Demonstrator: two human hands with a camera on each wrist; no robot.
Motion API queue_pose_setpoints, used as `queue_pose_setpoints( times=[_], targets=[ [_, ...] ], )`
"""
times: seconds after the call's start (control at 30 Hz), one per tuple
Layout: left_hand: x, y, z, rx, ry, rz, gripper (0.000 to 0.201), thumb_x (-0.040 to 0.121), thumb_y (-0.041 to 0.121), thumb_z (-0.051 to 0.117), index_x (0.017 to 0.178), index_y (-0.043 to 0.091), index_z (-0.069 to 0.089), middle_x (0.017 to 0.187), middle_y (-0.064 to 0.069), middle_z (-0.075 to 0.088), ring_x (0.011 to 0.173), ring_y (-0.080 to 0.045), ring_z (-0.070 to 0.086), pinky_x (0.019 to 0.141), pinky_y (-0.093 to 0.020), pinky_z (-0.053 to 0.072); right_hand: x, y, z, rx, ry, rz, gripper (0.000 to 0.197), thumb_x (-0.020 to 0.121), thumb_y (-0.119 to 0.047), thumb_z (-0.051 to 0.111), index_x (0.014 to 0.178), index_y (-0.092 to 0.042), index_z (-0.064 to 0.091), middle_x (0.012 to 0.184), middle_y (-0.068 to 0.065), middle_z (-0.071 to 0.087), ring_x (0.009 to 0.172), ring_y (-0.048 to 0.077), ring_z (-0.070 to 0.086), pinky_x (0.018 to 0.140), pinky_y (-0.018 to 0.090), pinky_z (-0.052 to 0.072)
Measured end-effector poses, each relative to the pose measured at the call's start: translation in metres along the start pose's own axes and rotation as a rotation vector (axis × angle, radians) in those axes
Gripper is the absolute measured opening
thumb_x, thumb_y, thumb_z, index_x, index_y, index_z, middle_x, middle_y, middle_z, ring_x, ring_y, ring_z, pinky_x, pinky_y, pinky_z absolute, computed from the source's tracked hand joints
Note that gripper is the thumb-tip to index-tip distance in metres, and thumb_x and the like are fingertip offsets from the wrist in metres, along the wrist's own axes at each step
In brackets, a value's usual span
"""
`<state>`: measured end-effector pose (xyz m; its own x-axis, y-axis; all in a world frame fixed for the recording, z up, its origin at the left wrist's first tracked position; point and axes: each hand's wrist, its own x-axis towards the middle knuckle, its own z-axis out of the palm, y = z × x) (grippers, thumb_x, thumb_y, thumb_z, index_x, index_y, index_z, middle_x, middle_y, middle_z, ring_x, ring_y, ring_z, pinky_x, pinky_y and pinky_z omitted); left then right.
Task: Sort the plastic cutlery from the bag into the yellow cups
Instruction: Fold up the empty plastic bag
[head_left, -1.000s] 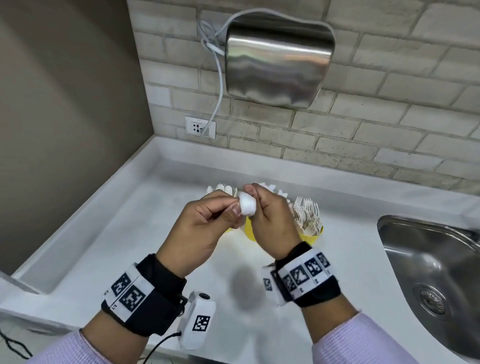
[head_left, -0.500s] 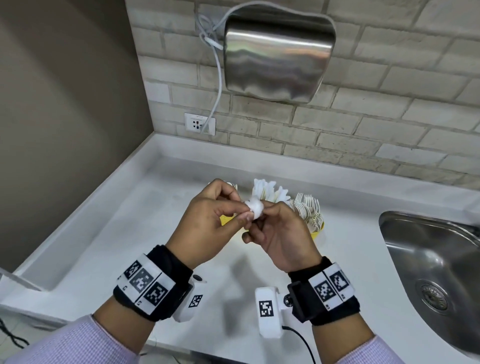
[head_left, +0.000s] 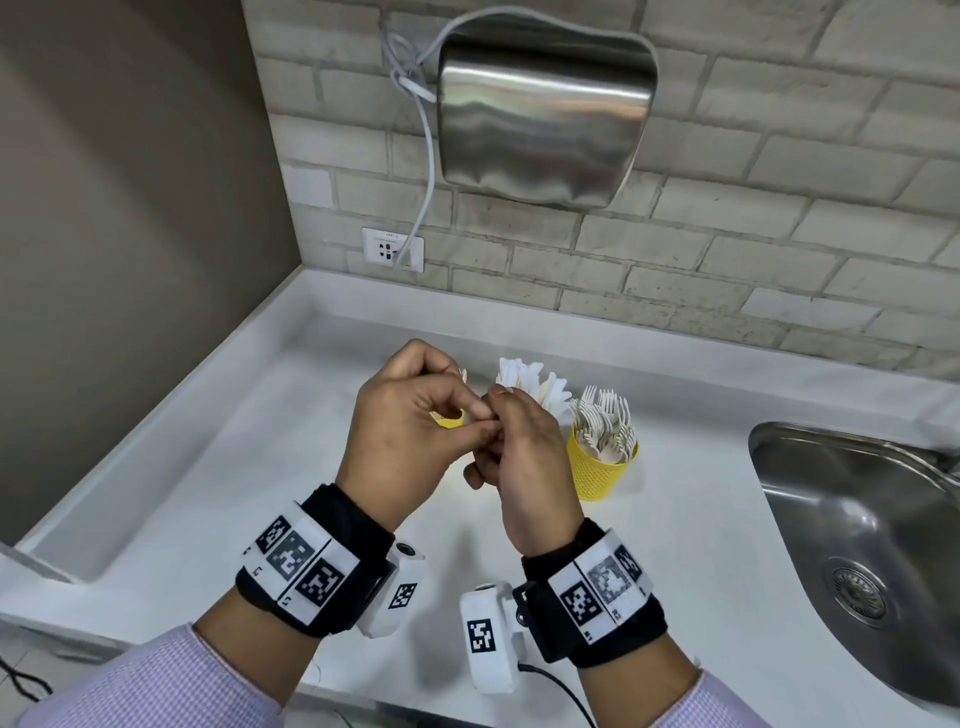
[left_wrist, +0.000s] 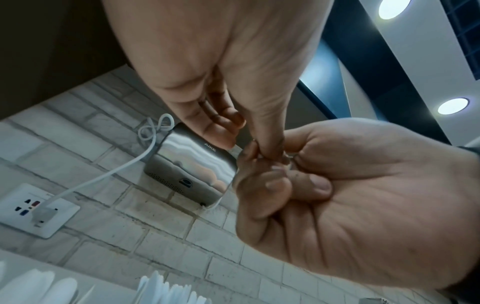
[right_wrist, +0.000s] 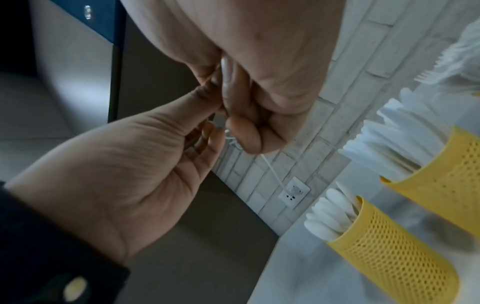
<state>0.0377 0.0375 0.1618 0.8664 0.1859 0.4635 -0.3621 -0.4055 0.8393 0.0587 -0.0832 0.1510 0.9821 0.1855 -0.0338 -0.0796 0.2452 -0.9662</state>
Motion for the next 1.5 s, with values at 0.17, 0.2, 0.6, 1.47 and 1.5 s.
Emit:
queue_pose_setpoints(
  times=[0.17,0.2,0.6,1.47,1.5],
  targets=[
    [0.005,0.002,-0.006,0.048,-0.164,0.060,0.038,0.076,0.010,0.089,0.107,0.027,0.078,0.102,0.011,0.069,0.091,-0.018,0.069,0.081,-0.036,0.058,0.000,-0.008,-0.007,-0.080,-0.112,-0.040,0.027,0.100,-0.030,0.036,0.089,-0.009,0.049,0.055,-0.012,0.039,0.042,0.008,0.029,0.050,0.030,0.026],
    [0.005,0.004,-0.006,0.057,-0.176,0.075,0.035,0.078,0.012,0.088,0.107,0.028,0.079,0.101,0.011,0.070,0.092,-0.018,0.069,0.080,-0.035,0.058,0.001,-0.009,-0.009,-0.085,-0.119,-0.037,0.024,0.098,-0.031,0.036,0.093,-0.011,0.048,0.057,-0.010,0.040,0.043,0.007,0.029,0.050,0.030,0.026],
    [-0.003,0.011,0.014,0.122,0.067,0.129,0.023,0.081,0.000,0.082,0.094,0.020,0.081,0.084,0.001,0.067,0.070,-0.008,0.071,0.063,-0.019,0.058,0.009,-0.006,-0.006,-0.020,0.013,-0.013,0.010,0.091,-0.028,0.036,0.095,-0.020,0.041,0.084,0.019,0.052,0.067,0.026,0.042,0.051,0.030,0.033],
    [0.003,-0.011,0.015,0.381,0.118,0.281,0.014,0.091,0.036,0.069,0.101,0.035,0.080,0.086,0.026,0.068,0.090,-0.013,0.053,0.085,-0.032,0.049,0.009,-0.009,-0.018,0.199,-0.180,0.086,0.040,0.112,-0.031,0.031,0.119,-0.010,0.065,0.102,0.011,0.074,0.094,0.024,0.072,0.086,0.034,0.056],
    [0.005,-0.011,0.014,0.363,0.111,0.271,0.013,0.091,0.037,0.070,0.100,0.036,0.080,0.087,0.025,0.070,0.090,-0.013,0.054,0.086,-0.028,0.047,0.009,-0.009,-0.019,0.216,-0.180,0.081,0.039,0.112,-0.029,0.033,0.119,-0.009,0.065,0.104,0.012,0.074,0.096,0.026,0.073,0.087,0.035,0.056]
  ],
)
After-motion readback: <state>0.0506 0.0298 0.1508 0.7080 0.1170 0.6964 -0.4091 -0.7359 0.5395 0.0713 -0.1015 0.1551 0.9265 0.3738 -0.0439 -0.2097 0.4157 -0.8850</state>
